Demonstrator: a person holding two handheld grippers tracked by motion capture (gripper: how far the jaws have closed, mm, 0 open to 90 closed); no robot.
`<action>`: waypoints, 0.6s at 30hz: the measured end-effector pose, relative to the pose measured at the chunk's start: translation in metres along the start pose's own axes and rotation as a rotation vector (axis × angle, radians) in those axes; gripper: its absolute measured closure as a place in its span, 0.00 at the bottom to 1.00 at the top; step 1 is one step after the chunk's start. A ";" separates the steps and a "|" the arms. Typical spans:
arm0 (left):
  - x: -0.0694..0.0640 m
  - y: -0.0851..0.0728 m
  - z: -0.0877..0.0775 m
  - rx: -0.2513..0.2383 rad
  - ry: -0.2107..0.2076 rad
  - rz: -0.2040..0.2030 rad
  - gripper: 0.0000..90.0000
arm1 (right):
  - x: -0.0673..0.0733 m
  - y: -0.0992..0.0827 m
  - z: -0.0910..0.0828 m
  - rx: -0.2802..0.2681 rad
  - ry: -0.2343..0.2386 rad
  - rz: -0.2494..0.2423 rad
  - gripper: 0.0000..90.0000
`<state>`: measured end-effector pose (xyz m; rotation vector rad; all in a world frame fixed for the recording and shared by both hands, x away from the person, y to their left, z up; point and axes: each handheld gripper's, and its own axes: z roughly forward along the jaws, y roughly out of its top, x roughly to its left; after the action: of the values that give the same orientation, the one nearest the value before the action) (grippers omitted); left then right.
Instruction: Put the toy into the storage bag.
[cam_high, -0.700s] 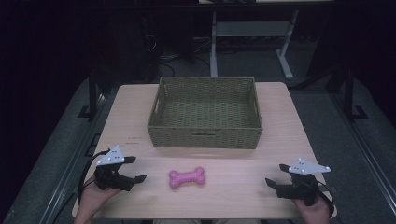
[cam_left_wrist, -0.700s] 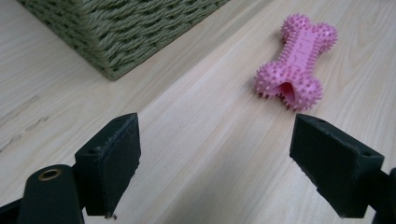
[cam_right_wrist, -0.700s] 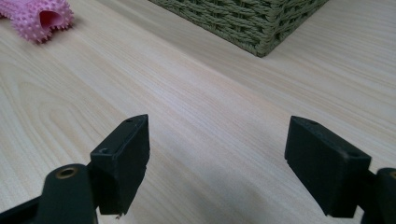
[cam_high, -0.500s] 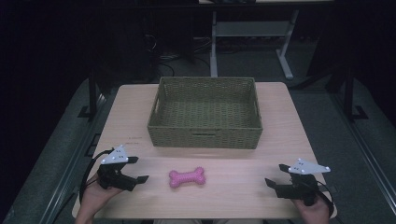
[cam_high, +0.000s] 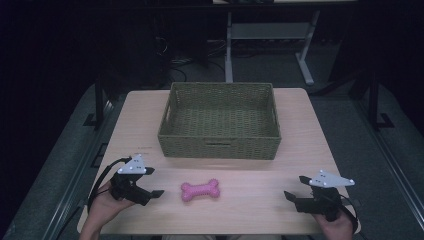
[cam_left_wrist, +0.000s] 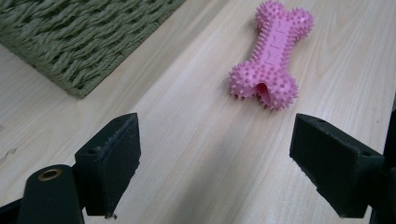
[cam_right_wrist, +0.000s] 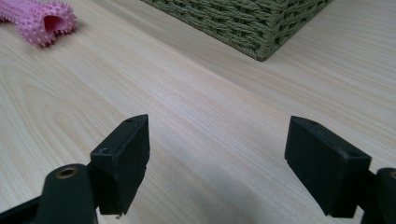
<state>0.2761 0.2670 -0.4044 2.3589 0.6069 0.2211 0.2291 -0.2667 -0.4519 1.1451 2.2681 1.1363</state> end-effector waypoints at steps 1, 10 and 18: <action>-0.001 0.002 0.000 0.002 -0.005 0.004 0.18 | 0.000 0.000 0.000 -0.002 0.002 -0.001 0.24; -0.010 0.023 0.009 0.049 -0.049 0.060 0.18 | 0.002 0.000 0.000 0.003 0.003 -0.003 0.24; -0.018 0.042 0.021 0.090 -0.076 0.114 0.18 | 0.003 0.001 -0.001 -0.004 0.005 -0.008 0.24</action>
<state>0.2819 0.2190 -0.3925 2.4796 0.4556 0.1572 0.2272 -0.2644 -0.4507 1.1315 2.2710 1.1409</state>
